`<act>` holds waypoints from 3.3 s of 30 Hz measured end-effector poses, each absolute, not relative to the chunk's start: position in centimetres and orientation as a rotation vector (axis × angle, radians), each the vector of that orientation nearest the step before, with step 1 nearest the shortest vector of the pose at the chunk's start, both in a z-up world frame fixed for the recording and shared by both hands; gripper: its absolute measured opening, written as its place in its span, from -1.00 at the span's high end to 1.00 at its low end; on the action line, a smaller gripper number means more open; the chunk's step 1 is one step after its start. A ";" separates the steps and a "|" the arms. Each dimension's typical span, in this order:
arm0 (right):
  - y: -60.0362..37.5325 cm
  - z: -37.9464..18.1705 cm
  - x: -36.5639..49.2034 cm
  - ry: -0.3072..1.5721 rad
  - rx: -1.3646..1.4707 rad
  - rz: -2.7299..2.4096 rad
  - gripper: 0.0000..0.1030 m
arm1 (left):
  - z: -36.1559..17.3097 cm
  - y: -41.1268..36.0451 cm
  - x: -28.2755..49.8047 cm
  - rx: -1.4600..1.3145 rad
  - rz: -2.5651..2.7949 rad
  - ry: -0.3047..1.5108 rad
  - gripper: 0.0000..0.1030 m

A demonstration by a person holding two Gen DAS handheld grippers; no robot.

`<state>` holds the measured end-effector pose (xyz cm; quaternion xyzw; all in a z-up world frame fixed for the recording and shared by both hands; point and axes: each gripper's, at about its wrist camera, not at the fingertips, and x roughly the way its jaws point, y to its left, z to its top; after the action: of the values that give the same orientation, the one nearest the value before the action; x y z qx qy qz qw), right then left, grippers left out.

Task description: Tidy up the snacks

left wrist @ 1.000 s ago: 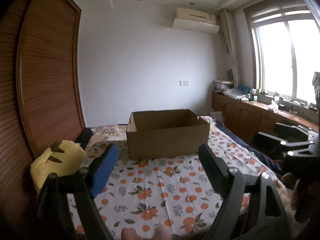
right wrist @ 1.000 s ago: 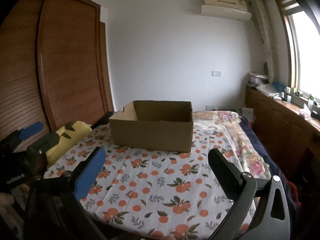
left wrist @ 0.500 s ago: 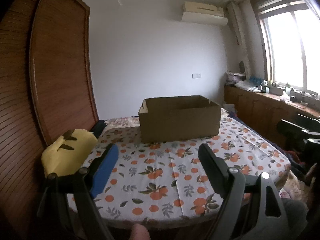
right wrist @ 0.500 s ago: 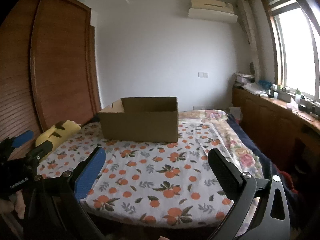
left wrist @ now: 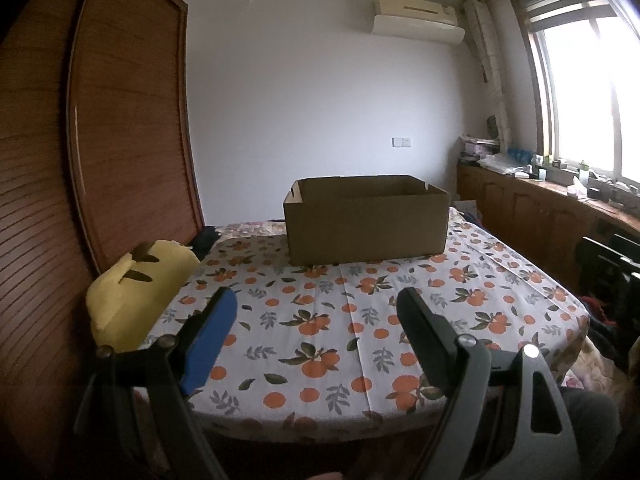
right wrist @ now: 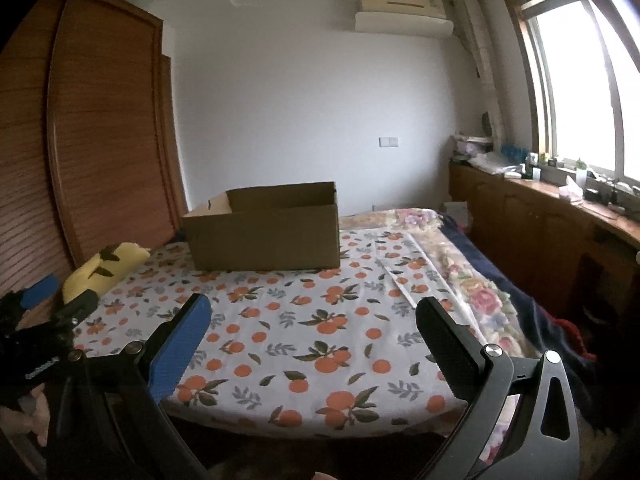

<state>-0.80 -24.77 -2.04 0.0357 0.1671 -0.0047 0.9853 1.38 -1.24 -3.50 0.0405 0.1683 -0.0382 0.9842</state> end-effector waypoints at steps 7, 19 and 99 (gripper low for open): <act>-24.9 -3.6 -0.8 0.363 0.076 -0.018 -1.00 | -5.1 -1.0 1.2 0.081 -0.079 0.359 -0.61; -24.9 -3.8 -0.8 0.360 0.073 -0.019 -1.00 | -5.8 -1.2 1.5 0.082 -0.082 0.377 -0.61; -25.0 -4.1 -0.8 0.376 0.067 -0.032 -1.00 | -5.2 -0.5 0.9 0.058 -0.070 0.351 -0.61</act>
<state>-0.77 -24.98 -4.11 0.0332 0.1869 -0.0159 0.9817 0.86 -0.49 -5.17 0.0289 0.1743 -0.0348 0.9837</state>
